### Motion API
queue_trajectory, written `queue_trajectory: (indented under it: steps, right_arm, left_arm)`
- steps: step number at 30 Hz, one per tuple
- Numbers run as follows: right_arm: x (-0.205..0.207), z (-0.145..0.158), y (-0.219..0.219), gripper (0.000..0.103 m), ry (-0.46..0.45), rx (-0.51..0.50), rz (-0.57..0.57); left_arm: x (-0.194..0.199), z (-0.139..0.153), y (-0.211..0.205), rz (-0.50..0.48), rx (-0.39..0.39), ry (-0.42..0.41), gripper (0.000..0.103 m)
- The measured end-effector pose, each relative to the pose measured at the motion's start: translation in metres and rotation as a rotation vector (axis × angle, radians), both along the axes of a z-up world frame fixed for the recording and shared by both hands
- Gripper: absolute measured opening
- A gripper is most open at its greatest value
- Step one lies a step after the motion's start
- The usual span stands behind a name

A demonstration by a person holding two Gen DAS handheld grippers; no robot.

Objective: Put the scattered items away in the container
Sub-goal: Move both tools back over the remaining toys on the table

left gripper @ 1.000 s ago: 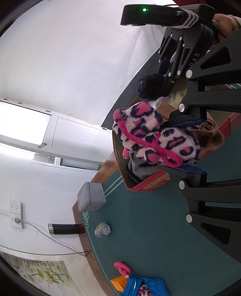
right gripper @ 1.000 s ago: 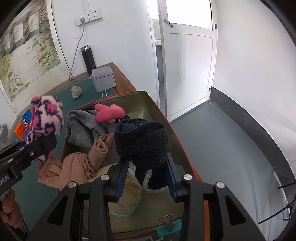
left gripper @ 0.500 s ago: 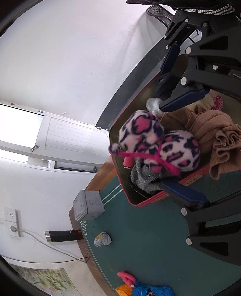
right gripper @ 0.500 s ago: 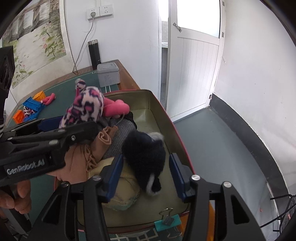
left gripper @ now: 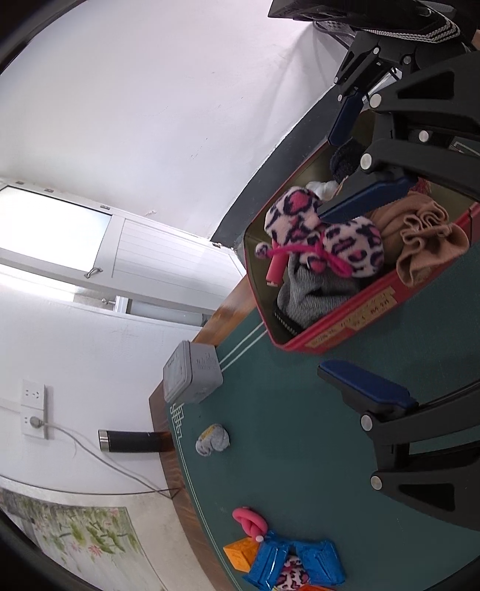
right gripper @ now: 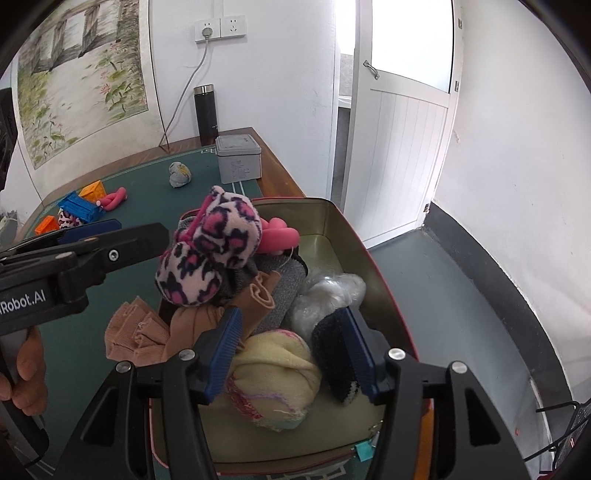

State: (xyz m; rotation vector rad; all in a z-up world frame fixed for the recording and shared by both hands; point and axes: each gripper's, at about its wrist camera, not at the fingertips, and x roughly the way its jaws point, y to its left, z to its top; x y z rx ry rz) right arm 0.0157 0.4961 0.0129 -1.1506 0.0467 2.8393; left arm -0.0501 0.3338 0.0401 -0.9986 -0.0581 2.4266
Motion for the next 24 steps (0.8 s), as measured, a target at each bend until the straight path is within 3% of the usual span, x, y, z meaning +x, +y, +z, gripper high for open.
queue_trajectory:
  steps: [13, 24]
  right_arm:
    - [-0.006, 0.011, -0.028, 0.061, 0.021, 0.025, 0.018]
    - [-0.016, 0.028, -0.073, 0.067, 0.07, 0.034, 0.076]
  left_arm:
    - [-0.005, -0.003, -0.045, 0.065, 0.004, -0.011, 0.078]
    - [-0.009, -0.007, -0.1, 0.16, -0.005, -0.006, 0.078]
